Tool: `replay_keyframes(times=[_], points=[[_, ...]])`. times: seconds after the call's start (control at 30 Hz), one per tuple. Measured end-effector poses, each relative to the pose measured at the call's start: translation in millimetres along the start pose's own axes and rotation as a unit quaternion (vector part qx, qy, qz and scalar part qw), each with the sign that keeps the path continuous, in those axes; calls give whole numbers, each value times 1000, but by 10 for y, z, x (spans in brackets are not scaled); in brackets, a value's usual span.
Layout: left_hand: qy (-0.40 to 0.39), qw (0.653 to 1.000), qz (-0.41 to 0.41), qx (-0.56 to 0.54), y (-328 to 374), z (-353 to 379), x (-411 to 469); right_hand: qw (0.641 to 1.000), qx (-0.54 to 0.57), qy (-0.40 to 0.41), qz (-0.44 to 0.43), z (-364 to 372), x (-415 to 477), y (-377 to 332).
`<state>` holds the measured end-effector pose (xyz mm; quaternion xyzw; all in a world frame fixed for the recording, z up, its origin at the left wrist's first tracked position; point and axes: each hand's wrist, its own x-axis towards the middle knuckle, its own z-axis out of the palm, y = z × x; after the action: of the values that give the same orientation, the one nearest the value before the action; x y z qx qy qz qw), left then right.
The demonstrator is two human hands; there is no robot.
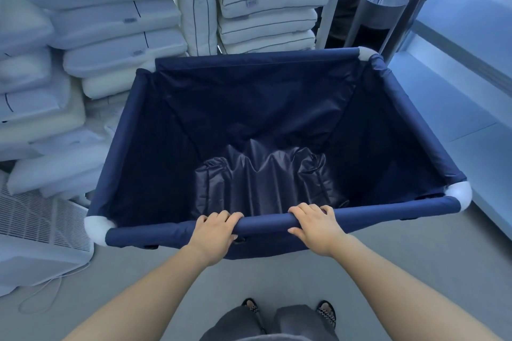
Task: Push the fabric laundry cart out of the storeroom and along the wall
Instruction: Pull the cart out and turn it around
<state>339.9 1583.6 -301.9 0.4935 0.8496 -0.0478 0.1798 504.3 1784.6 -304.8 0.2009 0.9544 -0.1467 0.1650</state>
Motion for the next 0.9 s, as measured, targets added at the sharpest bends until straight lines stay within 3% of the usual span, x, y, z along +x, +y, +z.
replay_keyframes(times=[0.5, 0.67, 0.9], points=[[2, 998, -63, 14, 389, 76, -71, 997, 54, 2, -59, -97, -220, 437], [-12, 996, -89, -22, 659, 106, -107, 996, 53, -27, -73, -123, -315, 667], [-55, 981, -151, -107, 1110, 73, -24, 998, -6, -60, -30, -198, -479, 1248]])
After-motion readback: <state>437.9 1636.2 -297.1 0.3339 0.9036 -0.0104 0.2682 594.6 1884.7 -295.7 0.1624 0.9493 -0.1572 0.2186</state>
